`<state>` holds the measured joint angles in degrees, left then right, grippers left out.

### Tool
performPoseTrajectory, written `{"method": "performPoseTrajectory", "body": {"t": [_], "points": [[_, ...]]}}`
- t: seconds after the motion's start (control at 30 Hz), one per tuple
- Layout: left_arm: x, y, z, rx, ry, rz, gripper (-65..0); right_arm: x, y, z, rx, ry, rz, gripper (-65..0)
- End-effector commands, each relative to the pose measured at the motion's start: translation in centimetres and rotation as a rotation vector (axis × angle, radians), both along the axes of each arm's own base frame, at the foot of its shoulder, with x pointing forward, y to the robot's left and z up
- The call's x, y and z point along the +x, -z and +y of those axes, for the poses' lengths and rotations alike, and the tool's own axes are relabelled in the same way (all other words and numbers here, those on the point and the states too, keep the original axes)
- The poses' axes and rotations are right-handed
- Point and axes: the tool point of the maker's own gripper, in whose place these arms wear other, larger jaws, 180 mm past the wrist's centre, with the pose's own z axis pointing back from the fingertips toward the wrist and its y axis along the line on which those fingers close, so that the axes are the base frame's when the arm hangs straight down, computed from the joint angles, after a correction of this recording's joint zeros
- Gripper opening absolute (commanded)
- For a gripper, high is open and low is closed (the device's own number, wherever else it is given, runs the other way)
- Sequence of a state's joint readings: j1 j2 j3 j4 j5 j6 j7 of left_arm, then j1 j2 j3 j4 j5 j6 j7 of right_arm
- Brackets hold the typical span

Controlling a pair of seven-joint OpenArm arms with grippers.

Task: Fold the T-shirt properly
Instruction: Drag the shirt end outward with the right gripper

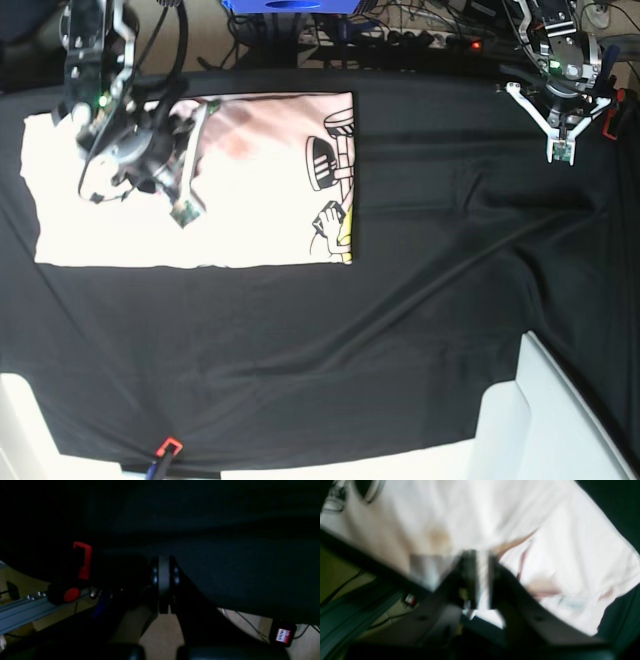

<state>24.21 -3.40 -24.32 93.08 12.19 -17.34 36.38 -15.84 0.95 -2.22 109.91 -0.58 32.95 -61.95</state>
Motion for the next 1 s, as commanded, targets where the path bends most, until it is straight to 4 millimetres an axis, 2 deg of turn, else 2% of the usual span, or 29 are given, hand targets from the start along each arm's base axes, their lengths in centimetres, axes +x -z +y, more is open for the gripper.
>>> {"method": "performPoseTrajectory", "body": {"t": [0.0, 0.17, 0.4, 0.5, 0.57, 0.63, 0.7, 0.8, 0.83, 0.93, 0.97], "points": [[0.5, -1.0, 0.7, 0.032, 0.005, -0.023, -64.0, 0.8, 0.0, -0.4, -0.001, 0.003, -0.011, -65.0], [0.2, -0.8, 1.0, 0.036, 0.001, -0.013, -64.0, 0.8, 3.9, -1.9, -0.01, 0.033, 0.101, -65.0], [0.1, -0.9, 1.2, 0.04, -0.003, -0.014, -64.0, -0.3, 7.3, -4.7, 0.007, 0.099, 0.155, -65.0], [0.2, -0.8, 1.1, 0.037, -0.001, -0.014, -64.0, -0.2, 6.9, -5.0, -0.002, 0.099, 0.148, -65.0], [0.3, -0.8, 0.9, 0.034, 0.003, -0.015, -64.0, 0.5, 5.3, -5.1, -0.018, 0.095, 0.103, -65.0], [0.3, -0.7, 0.7, 0.025, 0.0, -0.02, -64.0, 1.6, 1.9, -5.4, -0.042, 0.085, -0.001, -64.9], [0.4, -0.7, 0.4, 0.018, 0.0, -0.024, -64.0, 2.6, -1.4, -7.8, -0.09, 0.116, -0.102, -64.7], [0.4, -0.6, 0.0, 0.011, -0.004, -0.028, -64.0, 4.2, -3.9, -13.1, -0.149, 0.244, -0.177, -64.3], [0.3, -0.5, 0.0, 0.009, -0.005, -0.025, -64.0, 4.5, -4.1, -15.2, -0.164, 0.304, -0.181, -63.0], [0.2, -0.3, 0.0, 0.006, -0.007, -0.021, -64.0, 4.9, -2.8, -21.3, -0.172, 0.466, -0.138, -55.1], [0.2, -0.3, 0.0, 0.006, -0.007, -0.021, -64.0, 5.0, -2.3, -22.7, -0.177, 0.485, -0.115, -53.1]]}}
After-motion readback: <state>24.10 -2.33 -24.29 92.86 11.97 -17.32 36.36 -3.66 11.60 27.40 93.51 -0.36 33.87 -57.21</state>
